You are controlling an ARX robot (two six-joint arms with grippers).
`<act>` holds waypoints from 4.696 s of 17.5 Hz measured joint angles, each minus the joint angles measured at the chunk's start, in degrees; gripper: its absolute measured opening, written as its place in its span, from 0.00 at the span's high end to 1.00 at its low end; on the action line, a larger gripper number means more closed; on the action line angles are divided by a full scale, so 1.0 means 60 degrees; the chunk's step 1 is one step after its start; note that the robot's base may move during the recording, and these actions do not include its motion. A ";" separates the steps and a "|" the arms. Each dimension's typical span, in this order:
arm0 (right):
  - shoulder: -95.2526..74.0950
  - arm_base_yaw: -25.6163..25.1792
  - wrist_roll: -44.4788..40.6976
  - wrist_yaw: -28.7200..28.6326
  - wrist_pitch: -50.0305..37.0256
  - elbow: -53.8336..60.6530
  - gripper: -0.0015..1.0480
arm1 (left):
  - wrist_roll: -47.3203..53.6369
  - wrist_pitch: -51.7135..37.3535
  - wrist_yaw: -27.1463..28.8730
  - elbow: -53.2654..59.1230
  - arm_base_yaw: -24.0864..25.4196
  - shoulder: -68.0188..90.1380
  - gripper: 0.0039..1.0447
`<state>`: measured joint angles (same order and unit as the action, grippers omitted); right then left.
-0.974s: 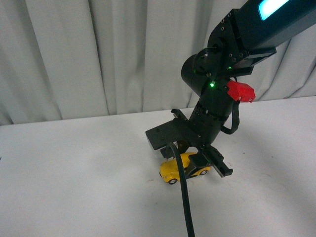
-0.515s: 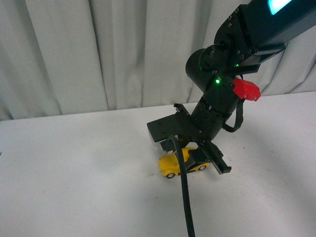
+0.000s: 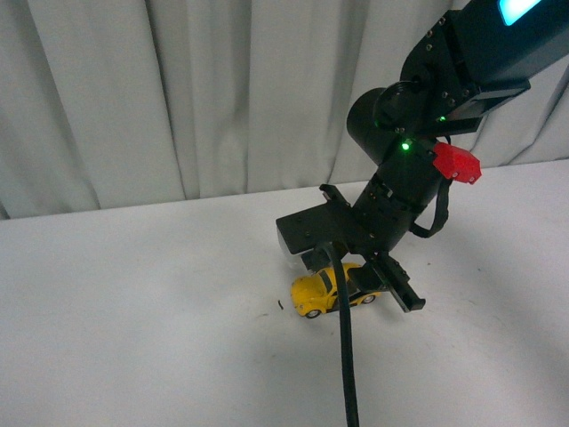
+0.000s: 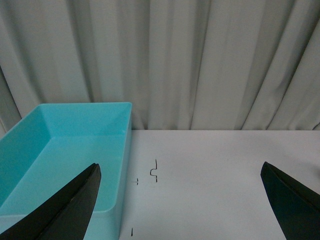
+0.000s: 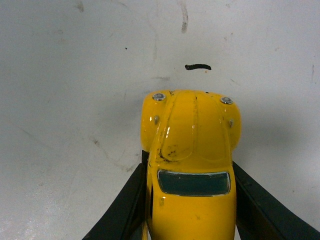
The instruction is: Wind up and store yellow beetle toy
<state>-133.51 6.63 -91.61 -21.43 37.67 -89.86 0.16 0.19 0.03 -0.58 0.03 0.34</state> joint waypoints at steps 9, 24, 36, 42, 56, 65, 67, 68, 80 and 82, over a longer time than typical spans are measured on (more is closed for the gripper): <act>0.0142 -0.0707 -0.0393 -0.0306 -0.0131 0.0361 0.60 | 0.0000 0.0000 0.0004 0.0004 0.0000 0.0000 0.06; 0.0608 -0.2769 -0.1180 -0.0594 -0.0117 0.1315 0.60 | 0.0000 0.0000 0.0000 0.0000 0.0000 0.0000 0.06; 0.0776 -0.3053 -0.1220 -0.0572 -0.0332 0.1738 0.33 | 0.0000 0.0004 0.0007 0.0000 0.0000 0.0000 0.06; 0.0776 -0.3053 -0.1213 -0.0579 -0.0313 0.1738 0.06 | 0.0000 0.0000 0.0000 0.0000 0.0000 0.0000 0.06; 0.0783 -0.3045 -0.1209 -0.0557 -0.0419 0.1785 0.06 | 0.0000 0.0000 0.0000 0.0000 0.0000 0.0000 0.06; 0.0856 -0.3042 -0.1206 -0.0546 -0.0594 0.1927 0.06 | 0.0000 0.0000 0.0000 0.0000 0.0000 0.0000 0.06; 0.0903 -0.3042 -0.1209 -0.0546 -0.0652 0.1985 0.06 | 0.0000 0.0000 0.0000 0.0000 0.0000 0.0000 0.06; 0.0951 -0.3042 -0.1206 -0.0550 -0.0689 0.2033 0.06 | 0.0000 0.0000 0.0000 0.0000 0.0000 0.0000 0.06; 0.4302 -0.2357 -0.0765 -0.1519 -0.0608 0.1508 0.06 | 0.0000 0.0000 0.0000 0.0000 0.0000 0.0000 0.06; 0.5027 -0.2335 -0.0415 -0.1351 -0.1315 0.2080 0.08 | 0.0000 0.0000 0.0000 0.0000 0.0000 0.0000 0.06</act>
<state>-103.35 -7.38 -94.11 -29.54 29.78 -77.38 0.16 0.19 0.03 -0.58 0.03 0.34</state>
